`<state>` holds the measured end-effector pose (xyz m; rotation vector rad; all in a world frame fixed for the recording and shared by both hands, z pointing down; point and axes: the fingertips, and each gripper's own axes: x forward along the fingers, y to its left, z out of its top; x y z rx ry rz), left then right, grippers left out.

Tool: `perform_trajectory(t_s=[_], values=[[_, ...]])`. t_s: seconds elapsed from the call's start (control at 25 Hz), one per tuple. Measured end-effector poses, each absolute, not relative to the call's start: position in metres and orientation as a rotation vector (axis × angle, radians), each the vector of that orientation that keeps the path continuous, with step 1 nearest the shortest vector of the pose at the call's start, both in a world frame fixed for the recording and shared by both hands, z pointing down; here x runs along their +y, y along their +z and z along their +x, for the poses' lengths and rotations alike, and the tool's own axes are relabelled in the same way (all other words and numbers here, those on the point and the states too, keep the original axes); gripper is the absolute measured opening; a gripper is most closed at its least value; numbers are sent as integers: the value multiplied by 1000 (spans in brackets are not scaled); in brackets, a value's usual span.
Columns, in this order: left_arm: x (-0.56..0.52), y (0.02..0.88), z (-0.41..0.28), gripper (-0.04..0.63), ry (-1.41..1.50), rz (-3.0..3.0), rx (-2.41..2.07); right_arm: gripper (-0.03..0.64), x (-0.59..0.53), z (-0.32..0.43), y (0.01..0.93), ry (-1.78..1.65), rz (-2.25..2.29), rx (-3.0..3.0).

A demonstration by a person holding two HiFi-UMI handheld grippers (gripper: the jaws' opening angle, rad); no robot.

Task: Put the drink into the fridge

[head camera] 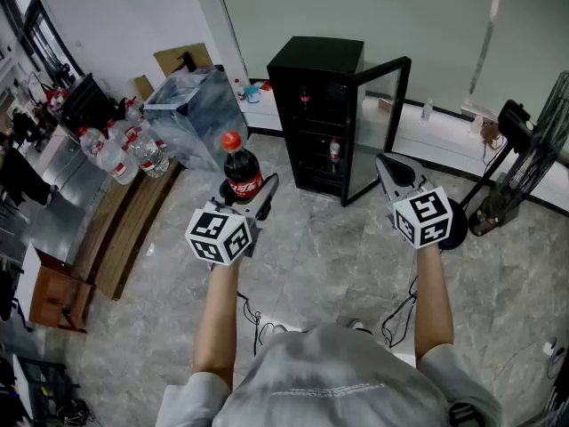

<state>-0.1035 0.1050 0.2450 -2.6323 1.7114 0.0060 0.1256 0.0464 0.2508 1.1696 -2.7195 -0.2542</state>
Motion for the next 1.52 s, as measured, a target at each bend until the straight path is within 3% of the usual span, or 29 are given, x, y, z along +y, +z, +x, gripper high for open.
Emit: perform_trajectory(t_s=[0.4,0.84,1.52], values=[[96,258,-47,299,-82,-2554,1776,2,22,171,258,-220,1115,-2744],[93,275,-4,299,-93,-2530,1900,0,0,215,267,44,975,-2887],[-15,305,-47,302,-60,-2602,1846,0,-86,165,308,61,986,-2778]])
